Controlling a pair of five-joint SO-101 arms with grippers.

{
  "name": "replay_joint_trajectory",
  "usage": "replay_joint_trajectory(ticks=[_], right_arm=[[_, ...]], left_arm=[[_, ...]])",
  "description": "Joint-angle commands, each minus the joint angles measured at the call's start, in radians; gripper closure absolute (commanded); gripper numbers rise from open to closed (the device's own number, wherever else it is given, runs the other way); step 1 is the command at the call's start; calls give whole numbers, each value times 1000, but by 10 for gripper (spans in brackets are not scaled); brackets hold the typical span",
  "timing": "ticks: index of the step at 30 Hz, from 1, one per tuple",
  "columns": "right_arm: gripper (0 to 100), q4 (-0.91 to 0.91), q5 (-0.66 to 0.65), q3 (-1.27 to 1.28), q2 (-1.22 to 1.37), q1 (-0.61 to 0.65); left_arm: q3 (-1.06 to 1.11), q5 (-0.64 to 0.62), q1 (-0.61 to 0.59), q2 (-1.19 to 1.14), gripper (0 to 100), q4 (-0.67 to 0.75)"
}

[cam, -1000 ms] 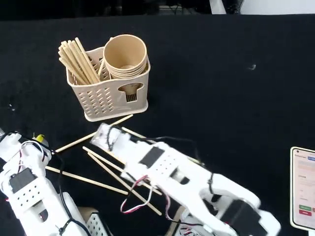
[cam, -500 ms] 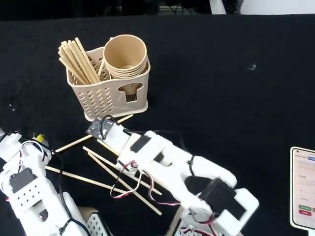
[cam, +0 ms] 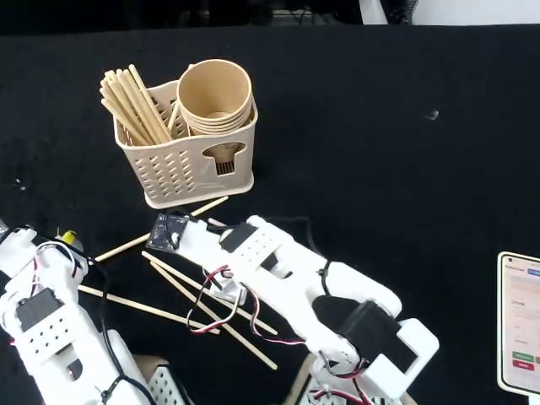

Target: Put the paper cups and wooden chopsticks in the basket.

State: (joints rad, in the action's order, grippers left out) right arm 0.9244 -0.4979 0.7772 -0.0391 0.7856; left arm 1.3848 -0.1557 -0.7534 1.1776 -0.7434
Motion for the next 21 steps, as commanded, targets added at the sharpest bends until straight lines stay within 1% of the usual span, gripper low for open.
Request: replay_joint_trajectory(ticks=[1,2,4,8,12,16,21], right_arm=[[936,34,-52,16,7,-18],[987,37,-77,16,7,-18],[979,61,-104,16,7,-20],[988,160,-103,-38,-50,-25],[988,310,-38,-153,-229,-25],[988,434,-26,-280,-443,-23],[988,466,-26,-357,-588,-23]], left_arm=[[-7,-6,-8,6,773,12],[-7,-6,-8,6,773,12],[-7,-6,-8,6,773,11],[-7,-6,-10,6,773,11],[-7,-6,-10,6,773,11],[-7,-6,-10,6,773,11],[-7,-6,-10,6,773,12]])
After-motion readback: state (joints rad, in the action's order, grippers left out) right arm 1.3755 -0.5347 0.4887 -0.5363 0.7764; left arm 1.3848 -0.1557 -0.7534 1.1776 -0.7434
